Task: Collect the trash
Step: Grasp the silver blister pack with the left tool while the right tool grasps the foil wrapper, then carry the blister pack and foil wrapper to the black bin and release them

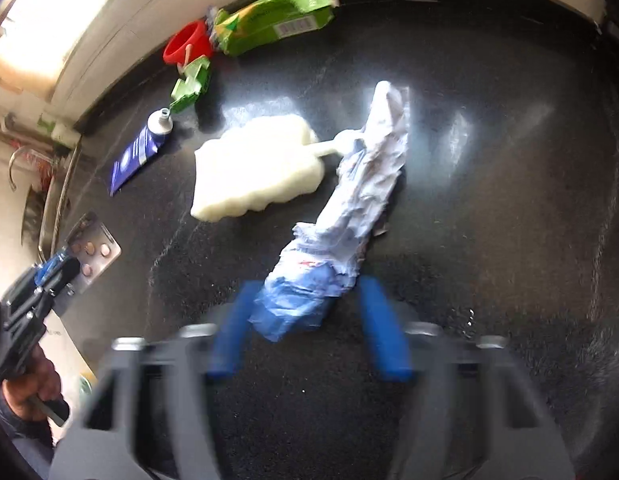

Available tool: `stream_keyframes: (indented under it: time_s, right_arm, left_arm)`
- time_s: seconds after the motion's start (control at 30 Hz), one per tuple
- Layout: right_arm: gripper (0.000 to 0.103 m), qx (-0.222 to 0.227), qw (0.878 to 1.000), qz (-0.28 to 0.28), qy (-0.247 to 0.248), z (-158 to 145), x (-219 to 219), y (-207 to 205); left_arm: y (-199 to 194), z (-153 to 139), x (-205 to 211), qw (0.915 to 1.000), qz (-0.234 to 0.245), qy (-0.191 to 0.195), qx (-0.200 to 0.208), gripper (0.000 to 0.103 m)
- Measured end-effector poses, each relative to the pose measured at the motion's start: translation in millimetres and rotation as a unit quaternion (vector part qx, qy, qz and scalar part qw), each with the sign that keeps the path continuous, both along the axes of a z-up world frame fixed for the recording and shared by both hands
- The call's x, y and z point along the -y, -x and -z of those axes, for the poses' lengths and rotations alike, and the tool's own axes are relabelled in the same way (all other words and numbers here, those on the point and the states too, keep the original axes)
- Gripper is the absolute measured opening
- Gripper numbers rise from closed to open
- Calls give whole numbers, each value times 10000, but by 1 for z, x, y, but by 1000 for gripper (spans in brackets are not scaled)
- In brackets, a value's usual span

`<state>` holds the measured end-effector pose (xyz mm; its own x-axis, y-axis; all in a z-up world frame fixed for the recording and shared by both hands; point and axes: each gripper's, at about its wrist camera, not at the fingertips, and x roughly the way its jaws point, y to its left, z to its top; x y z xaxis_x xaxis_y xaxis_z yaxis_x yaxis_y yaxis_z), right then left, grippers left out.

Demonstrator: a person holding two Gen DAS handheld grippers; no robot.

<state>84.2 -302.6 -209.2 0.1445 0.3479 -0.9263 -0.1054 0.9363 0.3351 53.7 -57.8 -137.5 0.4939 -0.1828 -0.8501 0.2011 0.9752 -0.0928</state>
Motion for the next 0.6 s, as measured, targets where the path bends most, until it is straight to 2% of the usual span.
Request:
stream_keyframes:
  time_s: [0.1, 0.4, 0.6]
  right_arm:
    - [28, 200, 9994, -139, 249, -7, -4, 3]
    - [27, 773, 9952, -292, 525, -45, -5, 20]
    - [27, 1220, 9878, -786, 566, -82, -42, 27]
  left_arm:
    - [3, -2, -4, 10000, -63, -5, 14, 28]
    - [15, -12, -13, 9998, -145, 16, 97, 28]
    - [28, -24, -32, 9992, -331, 61, 222, 28]
